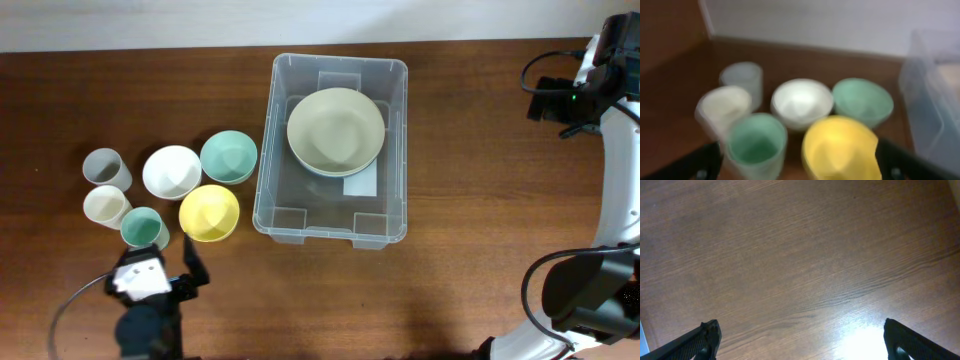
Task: Pack container
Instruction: 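Move the left gripper to the mint green cup and grasp it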
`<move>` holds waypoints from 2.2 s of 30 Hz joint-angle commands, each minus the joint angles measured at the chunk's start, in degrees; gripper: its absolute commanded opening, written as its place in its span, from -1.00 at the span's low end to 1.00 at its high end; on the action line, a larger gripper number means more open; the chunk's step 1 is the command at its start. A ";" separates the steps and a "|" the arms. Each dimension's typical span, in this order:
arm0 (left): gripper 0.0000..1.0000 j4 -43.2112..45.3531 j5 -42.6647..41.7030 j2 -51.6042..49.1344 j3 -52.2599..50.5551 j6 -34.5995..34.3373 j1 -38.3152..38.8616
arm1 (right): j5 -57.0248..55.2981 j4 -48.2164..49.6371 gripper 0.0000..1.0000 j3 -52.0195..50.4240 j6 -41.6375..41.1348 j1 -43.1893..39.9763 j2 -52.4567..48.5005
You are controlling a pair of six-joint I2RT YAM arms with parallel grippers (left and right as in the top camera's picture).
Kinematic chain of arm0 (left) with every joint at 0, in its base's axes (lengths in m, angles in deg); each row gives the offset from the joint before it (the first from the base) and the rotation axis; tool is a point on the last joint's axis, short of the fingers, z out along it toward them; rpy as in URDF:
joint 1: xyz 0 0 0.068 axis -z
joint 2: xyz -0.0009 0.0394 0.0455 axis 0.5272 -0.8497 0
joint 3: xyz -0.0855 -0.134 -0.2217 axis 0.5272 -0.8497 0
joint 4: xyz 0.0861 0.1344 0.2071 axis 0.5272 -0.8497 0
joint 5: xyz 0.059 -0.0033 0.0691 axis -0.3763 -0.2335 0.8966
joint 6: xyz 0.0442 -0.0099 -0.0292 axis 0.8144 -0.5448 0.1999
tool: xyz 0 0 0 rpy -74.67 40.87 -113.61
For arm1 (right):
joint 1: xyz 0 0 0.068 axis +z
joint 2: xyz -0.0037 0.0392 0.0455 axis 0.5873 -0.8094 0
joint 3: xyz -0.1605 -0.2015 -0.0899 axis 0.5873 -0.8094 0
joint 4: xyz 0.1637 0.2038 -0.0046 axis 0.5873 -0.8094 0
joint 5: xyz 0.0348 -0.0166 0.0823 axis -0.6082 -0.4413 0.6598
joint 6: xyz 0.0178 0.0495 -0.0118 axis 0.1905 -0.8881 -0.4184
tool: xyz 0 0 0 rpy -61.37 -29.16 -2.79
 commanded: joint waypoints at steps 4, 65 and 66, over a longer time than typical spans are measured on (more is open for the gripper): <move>0.99 -17.51 8.17 -12.90 28.02 -1.29 0.28 | 0.37 -0.02 0.98 0.83 -0.61 -0.35 0.74; 0.25 -3.67 -7.48 -68.59 26.62 -34.51 -22.14 | 0.37 0.00 0.98 0.83 -0.61 -0.35 0.74; 0.25 -3.67 -7.48 -69.16 26.62 -34.51 -22.12 | 0.37 0.00 0.98 0.83 -0.61 -0.35 0.74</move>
